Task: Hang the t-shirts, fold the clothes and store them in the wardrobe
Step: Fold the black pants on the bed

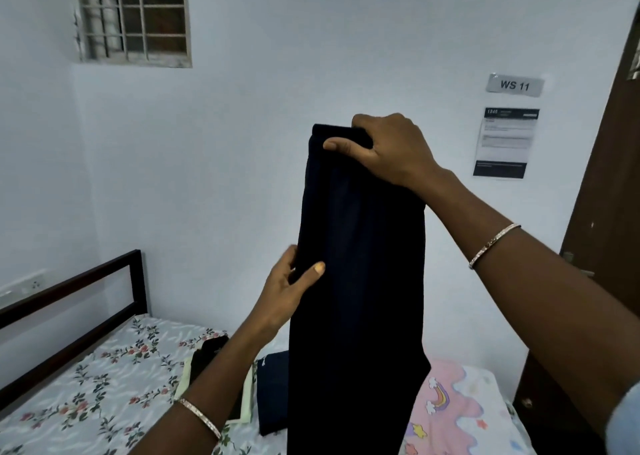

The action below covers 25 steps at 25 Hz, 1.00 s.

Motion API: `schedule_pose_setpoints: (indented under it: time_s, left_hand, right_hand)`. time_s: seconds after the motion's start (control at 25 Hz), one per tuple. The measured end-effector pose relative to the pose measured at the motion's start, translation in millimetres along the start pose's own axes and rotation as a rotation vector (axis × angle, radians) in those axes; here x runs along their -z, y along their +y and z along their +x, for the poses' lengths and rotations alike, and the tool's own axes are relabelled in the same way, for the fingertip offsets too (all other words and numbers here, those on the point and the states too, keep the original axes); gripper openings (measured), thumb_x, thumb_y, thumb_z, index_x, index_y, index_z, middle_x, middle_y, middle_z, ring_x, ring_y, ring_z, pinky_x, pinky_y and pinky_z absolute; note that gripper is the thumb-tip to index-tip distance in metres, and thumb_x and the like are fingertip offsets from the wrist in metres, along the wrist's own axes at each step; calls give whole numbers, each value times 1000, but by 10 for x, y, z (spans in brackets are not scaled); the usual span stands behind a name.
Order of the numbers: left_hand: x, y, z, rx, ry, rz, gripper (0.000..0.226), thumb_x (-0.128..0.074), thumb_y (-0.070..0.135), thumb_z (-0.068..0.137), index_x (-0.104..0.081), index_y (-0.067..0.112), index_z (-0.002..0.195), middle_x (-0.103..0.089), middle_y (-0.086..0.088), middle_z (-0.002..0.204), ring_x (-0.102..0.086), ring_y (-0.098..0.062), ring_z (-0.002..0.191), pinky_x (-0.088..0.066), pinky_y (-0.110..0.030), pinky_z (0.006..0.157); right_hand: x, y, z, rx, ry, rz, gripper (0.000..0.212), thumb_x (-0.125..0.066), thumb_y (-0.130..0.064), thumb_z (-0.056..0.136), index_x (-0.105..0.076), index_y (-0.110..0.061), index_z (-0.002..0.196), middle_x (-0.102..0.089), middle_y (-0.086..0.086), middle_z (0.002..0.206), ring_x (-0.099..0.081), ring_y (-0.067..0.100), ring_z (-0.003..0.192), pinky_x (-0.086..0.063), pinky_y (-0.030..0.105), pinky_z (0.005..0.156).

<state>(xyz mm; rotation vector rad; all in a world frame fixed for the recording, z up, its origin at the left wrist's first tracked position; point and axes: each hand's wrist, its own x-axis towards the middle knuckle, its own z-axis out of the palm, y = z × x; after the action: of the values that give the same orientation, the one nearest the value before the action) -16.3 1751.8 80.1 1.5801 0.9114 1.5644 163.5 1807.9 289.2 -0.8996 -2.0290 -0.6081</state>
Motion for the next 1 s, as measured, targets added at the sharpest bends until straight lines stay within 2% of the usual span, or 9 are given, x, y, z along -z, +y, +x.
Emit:
schedule_pose_setpoints:
  time_s: [0.16,0.24,0.36,0.44,0.56,0.72,0.8,0.92,1.0]
  left_hand:
    - [35,-256,-21,270,-194,30,40,-61,42,92,-71,7,109,-75,-8,107,-71,-21,104,-54,-25,91]
    - [65,-438,-17,316,-244,77,43,-62,44,93,-72,4,106,-75,-11,107,-70,-22,105,-51,-30,100]
    - [66,-672,-51,308,-147,-15,38,-65,38,92,-73,2,101,-75,-14,104,-71,-28,103,-52,-35,100]
    - [29,-732,-91,299,-83,-105,34,-69,35,87,-72,2,97,-75,-14,96,-70,-32,95,-56,-34,88]
    - [-80,-716,-138,284,-104,-229,26,-68,22,91,-67,10,114,-74,-9,106,-70,-28,101,-56,-32,83]
    - [-132,-699,-191,260,-75,-224,51,-71,12,89,-45,26,131,-70,-7,115,-71,-20,101,-57,-31,79]
    - [-104,-732,-267,317,-111,-124,52,-75,22,85,-47,28,129,-71,0,112,-71,-15,99,-57,-26,78]
    - [-112,-755,-410,507,-278,90,40,-69,47,83,-61,16,107,-73,5,93,-69,-12,91,-52,-17,76]
    - [-149,-767,-458,593,-256,141,38,-61,52,90,-55,18,105,-66,5,99,-63,-7,92,-50,-16,75]
  right_hand:
    - [192,10,221,26,34,-22,73,-40,-84,84,-50,-12,74,-51,-2,59,-51,21,61,-36,33,58]
    - [265,48,294,21,41,-45,74,-39,-84,84,-51,-11,75,-53,-1,61,-51,23,63,-37,35,60]
    - [359,203,313,-1,56,-121,77,-37,-87,81,-54,-12,77,-54,-2,63,-52,24,67,-38,35,61]
    - [418,341,274,-22,71,-183,77,-36,-89,80,-56,-14,79,-55,-2,65,-52,25,69,-39,35,63]
    - [457,516,189,-77,78,-263,77,-36,-88,81,-56,-14,82,-57,1,72,-50,26,73,-35,35,66]
    - [429,717,63,-174,95,-323,82,-32,-90,81,-56,-12,83,-59,6,74,-53,30,74,-35,36,65]
    - [385,803,-2,-203,108,-323,83,-32,-91,81,-56,-11,84,-59,8,75,-56,33,75,-37,37,65]
    - [304,833,-83,-239,88,-338,84,-32,-90,81,-57,-10,87,-59,10,77,-57,35,77,-39,39,68]
    - [228,843,-124,-263,74,-355,84,-33,-89,81,-57,-10,90,-56,8,77,-54,33,76,-37,38,67]
